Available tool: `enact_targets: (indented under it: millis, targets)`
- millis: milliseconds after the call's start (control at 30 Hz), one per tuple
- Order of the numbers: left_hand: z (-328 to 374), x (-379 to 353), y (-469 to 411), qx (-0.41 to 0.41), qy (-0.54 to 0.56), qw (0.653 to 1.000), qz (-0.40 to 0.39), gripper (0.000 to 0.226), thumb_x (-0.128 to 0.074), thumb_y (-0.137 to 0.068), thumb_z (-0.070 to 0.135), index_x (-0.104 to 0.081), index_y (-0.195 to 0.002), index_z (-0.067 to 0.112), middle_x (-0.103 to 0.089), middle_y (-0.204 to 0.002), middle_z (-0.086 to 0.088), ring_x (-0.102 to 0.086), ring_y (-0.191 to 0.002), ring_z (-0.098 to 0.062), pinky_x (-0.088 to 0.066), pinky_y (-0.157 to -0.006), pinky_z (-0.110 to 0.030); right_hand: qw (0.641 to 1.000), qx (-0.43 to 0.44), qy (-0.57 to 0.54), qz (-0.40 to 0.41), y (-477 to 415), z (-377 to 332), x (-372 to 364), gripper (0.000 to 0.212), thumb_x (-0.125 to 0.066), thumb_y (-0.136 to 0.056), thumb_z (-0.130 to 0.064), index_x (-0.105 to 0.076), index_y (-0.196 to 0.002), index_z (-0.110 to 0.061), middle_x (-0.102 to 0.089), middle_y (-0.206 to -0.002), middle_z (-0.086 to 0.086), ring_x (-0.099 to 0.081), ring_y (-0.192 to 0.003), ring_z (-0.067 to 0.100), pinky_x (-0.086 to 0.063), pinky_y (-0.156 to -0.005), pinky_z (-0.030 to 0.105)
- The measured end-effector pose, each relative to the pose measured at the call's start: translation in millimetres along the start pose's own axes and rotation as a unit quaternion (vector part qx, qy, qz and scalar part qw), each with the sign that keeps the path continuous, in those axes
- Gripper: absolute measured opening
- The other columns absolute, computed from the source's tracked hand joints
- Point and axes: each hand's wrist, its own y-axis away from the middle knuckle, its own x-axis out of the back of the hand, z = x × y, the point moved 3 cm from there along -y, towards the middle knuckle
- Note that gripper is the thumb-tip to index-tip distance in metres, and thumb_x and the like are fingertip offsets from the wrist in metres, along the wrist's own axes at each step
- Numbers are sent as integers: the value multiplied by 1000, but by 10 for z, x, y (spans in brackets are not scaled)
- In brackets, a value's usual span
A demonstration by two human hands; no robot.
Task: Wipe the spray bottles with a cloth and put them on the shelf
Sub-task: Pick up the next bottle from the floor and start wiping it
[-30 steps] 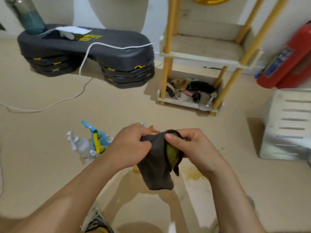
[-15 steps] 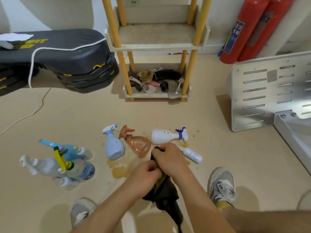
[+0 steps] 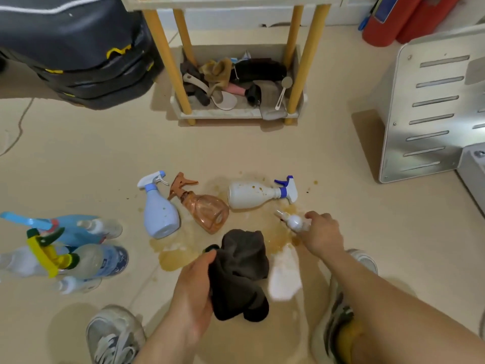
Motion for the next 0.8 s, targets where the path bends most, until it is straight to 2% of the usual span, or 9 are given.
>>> enact_targets:
  millis: [133, 233, 400, 433, 500, 600, 667, 733, 800]
  targets:
    - [-77, 29, -200, 52, 85, 995, -1, 27, -49, -98, 23, -67, -113, 11, -75, -106, -10, -67, -107, -29, -47, -100, -45, 993, 43, 109, 32, -154, 56, -224, 37, -62, -88, -22, -52, -123, -17, -51, -116, 6, -51, -109, 28, -37, -78, 36]
    - [-106, 14, -279, 83, 119, 989, -22, 40, -45, -93, 20, -62, -126, 8, -70, -121, -15, -64, -116, -33, -42, -108, -47, 991, 60, 117, 38, -152, -26, -392, 40, -58, -88, -13, -45, -126, -13, -49, -119, 10, -49, -110, 29, -36, -72, 32]
    - [-56, 21, -220, 63, 86, 991, -76, 57, -34, -78, -3, -62, -126, 8, -70, -117, -19, -66, -112, -35, -51, -92, -45, 996, 46, 74, 4, -87, -114, -527, 47, -65, -86, -17, -41, -127, -17, -55, -116, 8, -52, -106, 27, -42, -70, 32]
    - [-41, 43, -215, 51, 64, 994, -67, 65, -33, -71, -10, -63, -126, 8, -71, -114, -20, -66, -109, -37, -52, -90, -45, 999, 33, 37, -10, -84, -147, -541, 47, -69, -84, -20, -44, -123, -16, -58, -112, 7, -54, -102, 26, -46, -72, 33]
    - [4, 75, -179, 33, 19, 997, -60, 79, -24, -66, -23, -64, -124, 13, -73, -107, -19, -68, -100, -36, -57, -78, -41, 987, -9, -141, -77, -46, -259, -533, 51, -79, -80, -26, -50, -121, -13, -61, -109, 4, -59, -99, 25, -54, -82, 37]
    - [95, 95, -97, 18, -11, 996, -91, 84, -18, -71, -31, -66, -121, 17, -74, -108, -14, -71, -97, -31, -57, -66, -35, 881, -32, -424, -209, 153, -561, -411, 55, -81, -80, -19, -55, -128, -11, -63, -123, 8, -62, -109, 26, -55, -94, 44]
    - [222, 100, 15, -13, -11, 993, -114, 79, -20, -75, -33, -67, -118, 13, -74, -109, -13, -72, -98, -29, -58, -72, -38, 813, 0, -518, -265, 328, -794, -182, 51, -78, -82, -12, -57, -129, -13, -66, -123, 10, -66, -108, 25, -57, -89, 39]
    - [398, 90, 177, -67, -14, 986, -152, 66, -28, -83, -30, -67, -119, 10, -73, -113, -11, -72, -100, -28, -59, -75, -38, 750, 33, -585, -307, 511, -1015, 115, 46, -75, -83, -8, -60, -127, -11, -70, -120, 11, -68, -108, 24, -56, -94, 40]
    - [624, 88, 362, -129, -13, 978, -164, 47, -48, -88, -20, -68, -115, 13, -74, -113, -7, -73, -97, -28, -61, -71, -36, 718, 80, -600, -343, 701, -1201, 452, 51, -74, -78, -10, -60, -127, -10, -70, -121, 12, -66, -111, 26, -51, -103, 43]
